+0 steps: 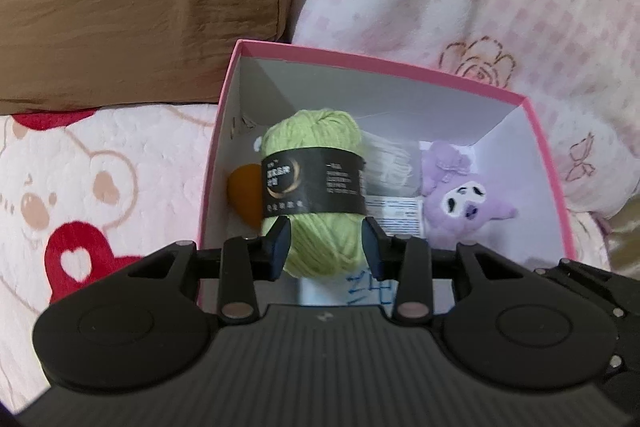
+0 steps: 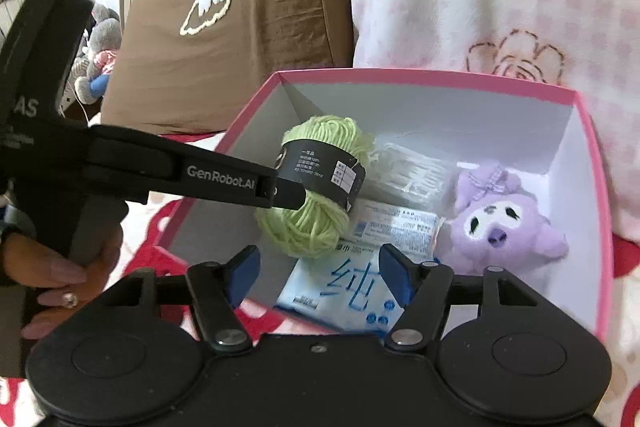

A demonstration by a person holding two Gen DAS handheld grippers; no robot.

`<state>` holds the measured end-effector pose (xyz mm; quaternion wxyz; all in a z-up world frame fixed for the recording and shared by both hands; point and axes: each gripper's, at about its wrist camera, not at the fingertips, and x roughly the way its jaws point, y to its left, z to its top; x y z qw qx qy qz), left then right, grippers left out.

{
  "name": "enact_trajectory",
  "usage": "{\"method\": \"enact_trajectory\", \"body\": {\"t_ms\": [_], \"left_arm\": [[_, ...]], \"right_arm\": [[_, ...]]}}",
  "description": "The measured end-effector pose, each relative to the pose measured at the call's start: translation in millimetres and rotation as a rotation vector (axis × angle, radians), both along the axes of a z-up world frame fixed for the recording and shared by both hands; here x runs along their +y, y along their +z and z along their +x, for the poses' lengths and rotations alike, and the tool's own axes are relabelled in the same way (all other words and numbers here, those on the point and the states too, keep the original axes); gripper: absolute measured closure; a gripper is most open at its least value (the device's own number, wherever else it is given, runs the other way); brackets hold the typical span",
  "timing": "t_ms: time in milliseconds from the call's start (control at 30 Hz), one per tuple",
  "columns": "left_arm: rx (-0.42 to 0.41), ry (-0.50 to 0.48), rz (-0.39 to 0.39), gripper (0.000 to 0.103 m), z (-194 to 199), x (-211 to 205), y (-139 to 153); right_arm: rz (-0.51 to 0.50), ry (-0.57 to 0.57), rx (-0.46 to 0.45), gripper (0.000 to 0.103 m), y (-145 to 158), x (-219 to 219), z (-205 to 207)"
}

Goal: Organize objects
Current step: 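Lower the yarn ball into the pink box and open the left tool, then raise the left tool out of the pink box and pull back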

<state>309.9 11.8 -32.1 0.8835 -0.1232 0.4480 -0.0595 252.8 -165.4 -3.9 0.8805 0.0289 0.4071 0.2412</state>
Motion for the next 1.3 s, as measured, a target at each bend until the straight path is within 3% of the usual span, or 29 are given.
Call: {"method": "enact_trajectory", "body": {"t_ms": [267, 367, 467, 733, 1000, 1300], "left_arm": [[-0.038, 0.002, 0.035, 0.062, -35, -3, 33], [-0.06, -0.008, 0.09, 0.062, -52, -7, 43], [-0.039, -0.01, 0.049, 0.062, -64, -4, 47], [-0.042, -0.005, 0.056, 0.058, -102, -5, 62], [-0.016, -0.008, 0.043, 0.051, -143, -3, 76], [-0.017, -0.016, 0.033, 0.045, -180, -5, 91]], "right_arm": [[-0.028, -0.043, -0.028, 0.032, 26, -10, -21], [-0.041, -0.049, -0.054, 0.031, 37, -15, -36], [-0.073, -0.057, -0.07, 0.031, 44, -21, -48], [-0.132, -0.106, -0.109, 0.03, 56, -36, -82], [-0.108, -0.15, -0.145, 0.026, 76, -51, -115], [-0.13, -0.202, -0.102, 0.021, 83, -63, -139]]}}
